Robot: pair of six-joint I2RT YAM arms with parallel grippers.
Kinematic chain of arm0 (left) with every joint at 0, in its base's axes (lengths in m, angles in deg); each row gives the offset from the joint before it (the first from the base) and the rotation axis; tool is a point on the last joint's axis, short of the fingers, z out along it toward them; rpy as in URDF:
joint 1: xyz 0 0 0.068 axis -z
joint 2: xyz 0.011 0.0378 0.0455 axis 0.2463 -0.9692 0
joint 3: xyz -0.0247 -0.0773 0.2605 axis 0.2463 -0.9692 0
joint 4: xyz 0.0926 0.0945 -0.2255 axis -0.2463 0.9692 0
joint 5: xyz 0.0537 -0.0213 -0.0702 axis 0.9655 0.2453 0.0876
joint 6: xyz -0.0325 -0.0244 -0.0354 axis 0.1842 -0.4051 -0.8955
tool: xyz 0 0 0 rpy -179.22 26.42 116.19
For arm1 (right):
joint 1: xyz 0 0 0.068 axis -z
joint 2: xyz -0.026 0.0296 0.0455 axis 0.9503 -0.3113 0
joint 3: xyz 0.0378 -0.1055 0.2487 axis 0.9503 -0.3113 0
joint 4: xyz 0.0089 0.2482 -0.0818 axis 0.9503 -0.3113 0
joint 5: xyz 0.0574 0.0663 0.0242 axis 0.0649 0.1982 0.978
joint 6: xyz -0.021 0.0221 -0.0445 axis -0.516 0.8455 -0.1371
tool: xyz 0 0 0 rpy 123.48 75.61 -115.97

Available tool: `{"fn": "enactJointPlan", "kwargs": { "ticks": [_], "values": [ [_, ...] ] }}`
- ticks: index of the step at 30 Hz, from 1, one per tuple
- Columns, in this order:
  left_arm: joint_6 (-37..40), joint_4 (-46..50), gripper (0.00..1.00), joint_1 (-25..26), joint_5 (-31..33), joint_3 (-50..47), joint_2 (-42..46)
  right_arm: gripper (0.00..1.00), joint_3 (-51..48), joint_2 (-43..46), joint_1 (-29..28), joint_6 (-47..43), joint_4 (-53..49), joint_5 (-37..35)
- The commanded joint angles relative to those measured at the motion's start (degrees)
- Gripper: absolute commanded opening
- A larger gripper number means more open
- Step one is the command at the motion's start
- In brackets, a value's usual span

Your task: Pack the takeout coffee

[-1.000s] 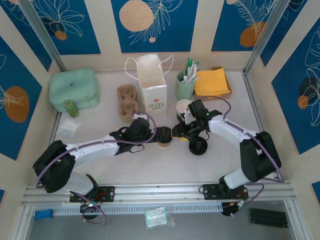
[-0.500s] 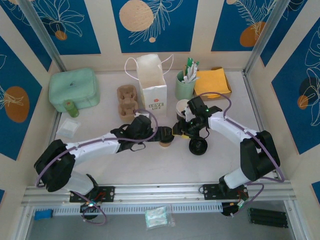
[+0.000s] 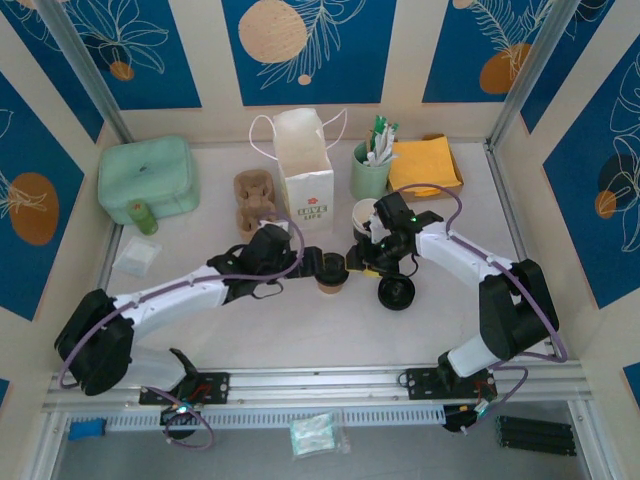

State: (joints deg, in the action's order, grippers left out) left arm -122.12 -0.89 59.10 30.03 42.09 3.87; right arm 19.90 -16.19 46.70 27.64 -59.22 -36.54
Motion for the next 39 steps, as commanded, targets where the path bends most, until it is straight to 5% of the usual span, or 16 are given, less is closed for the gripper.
{"fn": "enactJointPlan", "kwargs": {
  "ticks": [1,39],
  "values": [
    [-0.81,0.4,1.0,-1.18,-1.21,-2.43,1.29,0.51,-0.67,-0.93,-0.19,-0.68,-0.38,0.43],
    [-3.86,-9.02,1.0,-1.66,-3.45,-11.73,-4.55,0.51,-3.49,-0.69,-1.8,1.35,1.35,-0.31]
  ]
}}
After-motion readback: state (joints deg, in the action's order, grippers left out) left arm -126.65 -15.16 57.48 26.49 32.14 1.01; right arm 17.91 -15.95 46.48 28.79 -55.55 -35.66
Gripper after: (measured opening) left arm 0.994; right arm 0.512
